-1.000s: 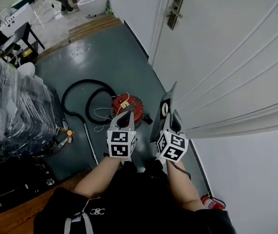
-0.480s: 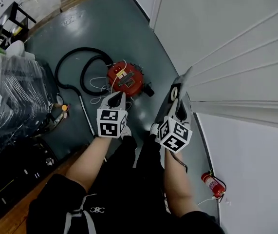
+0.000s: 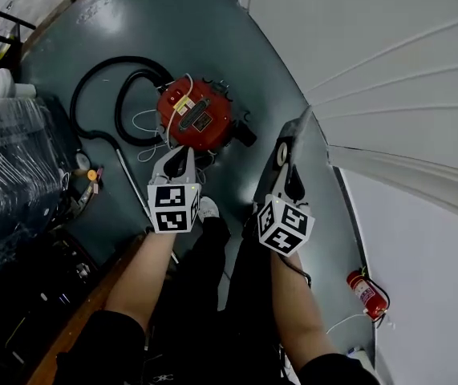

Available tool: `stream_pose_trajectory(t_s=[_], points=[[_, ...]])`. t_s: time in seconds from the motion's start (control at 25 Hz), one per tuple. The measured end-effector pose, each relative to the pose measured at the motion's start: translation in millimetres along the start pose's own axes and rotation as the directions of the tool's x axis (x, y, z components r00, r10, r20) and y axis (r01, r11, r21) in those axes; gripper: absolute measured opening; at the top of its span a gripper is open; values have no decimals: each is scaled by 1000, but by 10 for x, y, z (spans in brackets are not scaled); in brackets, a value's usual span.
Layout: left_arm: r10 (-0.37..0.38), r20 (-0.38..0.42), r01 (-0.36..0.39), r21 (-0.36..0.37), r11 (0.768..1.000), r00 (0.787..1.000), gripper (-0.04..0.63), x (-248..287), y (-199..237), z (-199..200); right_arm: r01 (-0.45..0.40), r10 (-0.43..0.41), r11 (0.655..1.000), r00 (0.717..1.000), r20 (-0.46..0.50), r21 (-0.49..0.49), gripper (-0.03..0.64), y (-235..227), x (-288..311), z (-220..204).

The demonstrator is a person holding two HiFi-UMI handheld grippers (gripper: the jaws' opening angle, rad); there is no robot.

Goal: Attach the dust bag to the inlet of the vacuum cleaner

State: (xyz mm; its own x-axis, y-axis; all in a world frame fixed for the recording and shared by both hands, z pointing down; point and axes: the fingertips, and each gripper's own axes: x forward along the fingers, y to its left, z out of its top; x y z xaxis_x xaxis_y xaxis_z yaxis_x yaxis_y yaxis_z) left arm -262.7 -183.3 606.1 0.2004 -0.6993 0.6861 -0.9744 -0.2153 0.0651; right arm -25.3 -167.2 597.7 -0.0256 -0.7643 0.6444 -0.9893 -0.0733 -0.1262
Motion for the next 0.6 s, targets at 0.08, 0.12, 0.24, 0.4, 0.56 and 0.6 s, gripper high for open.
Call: stream_pose_trajectory(t_s=[0.08, 0.12, 0.24, 0.4, 0.56, 0.6], points=[[6, -19, -6, 12, 1000, 1000, 53, 200, 72, -126, 1, -1, 1000, 1000, -10, 4, 17, -2, 183, -142], [9, -30, -8, 26, 1000, 1000, 61, 307, 109, -185, 1, -1, 1000, 1000, -16, 7, 17, -2, 266, -209], [17, -70, -11, 84, 996, 997, 102, 642, 224, -353, 1, 0, 1000, 999, -35, 11, 17, -18, 485, -422], [-20, -135, 28, 58, 998, 991, 198, 1079, 336, -566, 17, -15, 999, 998, -64, 35, 17, -74, 776, -719], [-4, -172, 27, 130, 991, 985, 233, 1430, 485, -718, 39, -33, 997, 996, -84, 71, 17, -78, 1034, -956], [4, -183, 26, 159, 987, 983, 238, 1502, 529, -749, 46, -39, 996, 995, -92, 76, 18, -64, 1086, -1010]])
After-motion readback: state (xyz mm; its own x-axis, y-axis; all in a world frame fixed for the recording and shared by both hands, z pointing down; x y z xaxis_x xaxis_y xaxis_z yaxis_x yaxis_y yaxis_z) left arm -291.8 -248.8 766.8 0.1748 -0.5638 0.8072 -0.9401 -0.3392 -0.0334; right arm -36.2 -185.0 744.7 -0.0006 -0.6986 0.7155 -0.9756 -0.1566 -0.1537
